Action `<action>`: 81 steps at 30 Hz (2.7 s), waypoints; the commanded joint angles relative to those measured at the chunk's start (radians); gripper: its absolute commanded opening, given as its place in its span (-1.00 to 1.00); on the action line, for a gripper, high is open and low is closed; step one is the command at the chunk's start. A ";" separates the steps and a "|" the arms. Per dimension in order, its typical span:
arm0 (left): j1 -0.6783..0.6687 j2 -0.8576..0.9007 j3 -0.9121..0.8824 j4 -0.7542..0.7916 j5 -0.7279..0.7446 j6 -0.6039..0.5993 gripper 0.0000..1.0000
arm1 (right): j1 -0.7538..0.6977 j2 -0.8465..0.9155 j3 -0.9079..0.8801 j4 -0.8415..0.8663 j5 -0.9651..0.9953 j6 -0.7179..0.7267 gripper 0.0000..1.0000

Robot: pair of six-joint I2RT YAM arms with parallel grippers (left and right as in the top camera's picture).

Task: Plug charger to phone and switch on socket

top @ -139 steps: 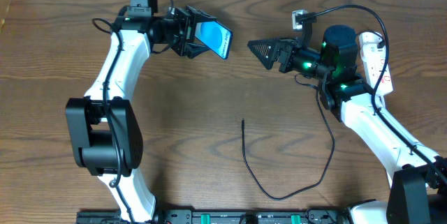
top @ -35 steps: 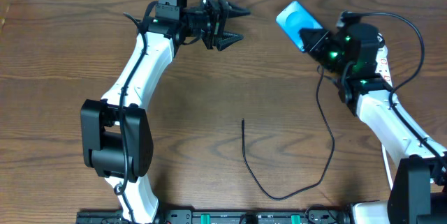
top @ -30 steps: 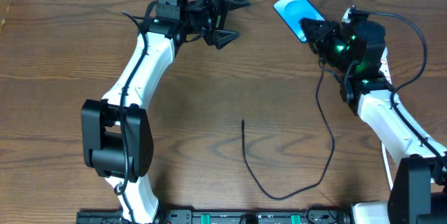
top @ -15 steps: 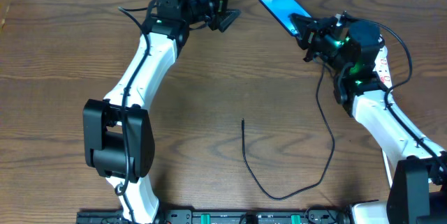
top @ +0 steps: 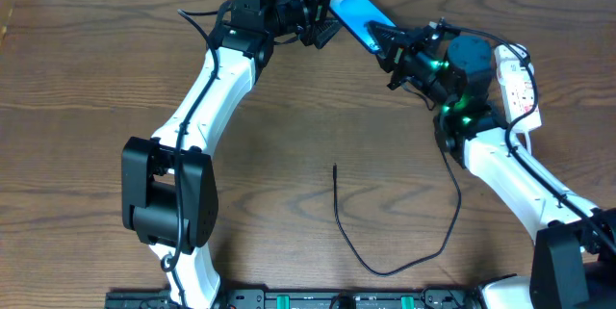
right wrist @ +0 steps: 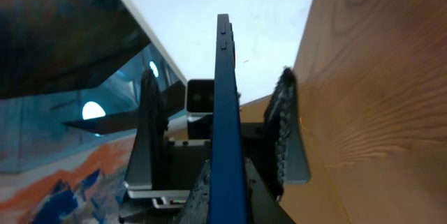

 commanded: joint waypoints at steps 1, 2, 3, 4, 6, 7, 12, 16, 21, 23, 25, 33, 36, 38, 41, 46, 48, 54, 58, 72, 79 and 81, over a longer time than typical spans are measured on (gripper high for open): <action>-0.001 -0.009 0.005 0.005 -0.007 -0.003 0.79 | 0.018 -0.016 0.025 0.026 0.043 0.021 -0.97; -0.002 -0.009 0.005 0.005 -0.007 -0.003 0.79 | 0.019 -0.016 0.025 0.026 0.045 0.026 -0.97; -0.002 -0.009 0.005 0.005 -0.008 -0.003 0.79 | 0.022 -0.016 0.025 0.026 0.048 0.031 -0.97; -0.002 -0.009 0.005 0.005 -0.014 -0.003 0.80 | 0.026 -0.016 0.025 0.027 0.055 0.030 -0.97; -0.002 -0.009 0.005 0.005 -0.027 -0.003 0.79 | 0.033 -0.016 0.025 0.027 0.062 0.040 -0.97; -0.002 -0.009 0.005 0.005 -0.029 -0.003 0.79 | 0.037 -0.016 0.025 0.027 0.062 0.041 -0.97; -0.002 -0.009 0.005 0.002 -0.029 -0.036 0.85 | 0.040 -0.016 0.025 0.030 0.066 0.055 -0.97; -0.001 -0.009 0.005 0.002 -0.029 -0.051 0.95 | 0.043 -0.016 0.025 0.046 0.066 0.060 -0.97; -0.001 -0.009 0.005 0.002 -0.029 -0.071 0.74 | 0.044 -0.016 0.025 0.045 0.065 0.060 -0.97; -0.001 -0.009 0.005 0.002 -0.029 -0.071 0.54 | 0.045 -0.016 0.025 0.045 0.065 0.060 -0.97; -0.001 -0.009 0.005 0.002 -0.029 -0.070 0.41 | 0.045 -0.016 0.025 0.045 0.064 0.060 -0.97; -0.001 -0.009 0.005 0.002 -0.029 -0.069 0.08 | 0.057 -0.016 0.025 0.045 0.064 0.059 -0.97; -0.001 -0.009 0.005 0.002 -0.029 -0.069 -0.05 | 0.057 -0.016 0.025 0.045 0.064 0.060 -0.97; -0.001 -0.009 0.005 0.002 -0.029 -0.069 -0.13 | 0.058 -0.016 0.025 0.045 0.063 0.060 -0.97; -0.001 -0.009 0.005 0.002 -0.029 -0.069 -0.22 | 0.058 -0.016 0.025 0.045 0.060 0.059 -0.97; -0.001 -0.009 0.005 0.002 -0.029 -0.069 -0.31 | 0.058 -0.016 0.025 0.045 0.048 0.059 -0.97; -0.001 -0.009 0.005 0.002 -0.029 -0.069 -0.32 | 0.058 -0.016 0.025 0.045 0.038 0.059 -0.97; -0.001 -0.009 0.005 0.002 -0.029 -0.069 -0.33 | 0.058 -0.016 0.025 0.045 0.029 0.059 -0.97; -0.001 -0.009 0.005 0.002 -0.029 -0.069 -0.33 | 0.061 -0.016 0.025 0.045 0.023 0.059 -0.97; -0.001 -0.009 0.005 0.001 -0.029 -0.069 -0.59 | 0.071 -0.016 0.025 0.063 0.023 0.059 -0.97; -0.001 -0.009 0.005 0.001 -0.029 -0.069 -0.77 | 0.071 -0.016 0.025 0.063 0.023 0.058 -0.97; -0.001 -0.009 0.005 0.002 -0.029 -0.069 -0.85 | 0.071 -0.016 0.025 0.063 0.023 0.058 -0.97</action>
